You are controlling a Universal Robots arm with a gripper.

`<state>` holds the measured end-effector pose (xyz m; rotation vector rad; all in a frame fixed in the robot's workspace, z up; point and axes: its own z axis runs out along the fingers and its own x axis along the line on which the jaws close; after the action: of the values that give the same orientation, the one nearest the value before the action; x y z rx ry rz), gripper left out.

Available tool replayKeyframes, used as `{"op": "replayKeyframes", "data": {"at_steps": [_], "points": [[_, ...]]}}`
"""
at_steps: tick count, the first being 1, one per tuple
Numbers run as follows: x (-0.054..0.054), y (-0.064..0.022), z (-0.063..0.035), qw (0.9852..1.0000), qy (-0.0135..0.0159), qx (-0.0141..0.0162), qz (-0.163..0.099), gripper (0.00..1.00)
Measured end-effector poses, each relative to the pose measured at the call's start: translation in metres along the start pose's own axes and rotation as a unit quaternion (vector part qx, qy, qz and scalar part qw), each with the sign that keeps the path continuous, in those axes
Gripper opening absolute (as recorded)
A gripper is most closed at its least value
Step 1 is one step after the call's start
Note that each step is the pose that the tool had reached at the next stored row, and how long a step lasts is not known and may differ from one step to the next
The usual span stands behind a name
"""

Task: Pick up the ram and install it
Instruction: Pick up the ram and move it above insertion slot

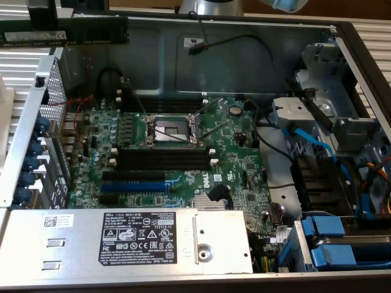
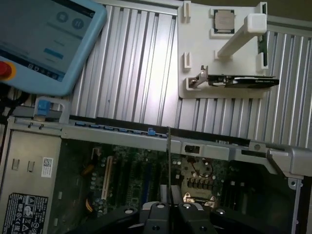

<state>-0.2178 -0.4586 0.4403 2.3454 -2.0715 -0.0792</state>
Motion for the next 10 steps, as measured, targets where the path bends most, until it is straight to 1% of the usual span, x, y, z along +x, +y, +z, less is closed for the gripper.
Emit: {"op": "replayKeyframes", "data": {"at_steps": [3, 10], "points": [[-0.003, -0.0064, -0.001, 1.0, 0.0, 0.0, 0.0, 0.12], [-0.014, -0.0193, -0.0022, 1.0, 0.0, 0.0, 0.0, 0.12]]}}
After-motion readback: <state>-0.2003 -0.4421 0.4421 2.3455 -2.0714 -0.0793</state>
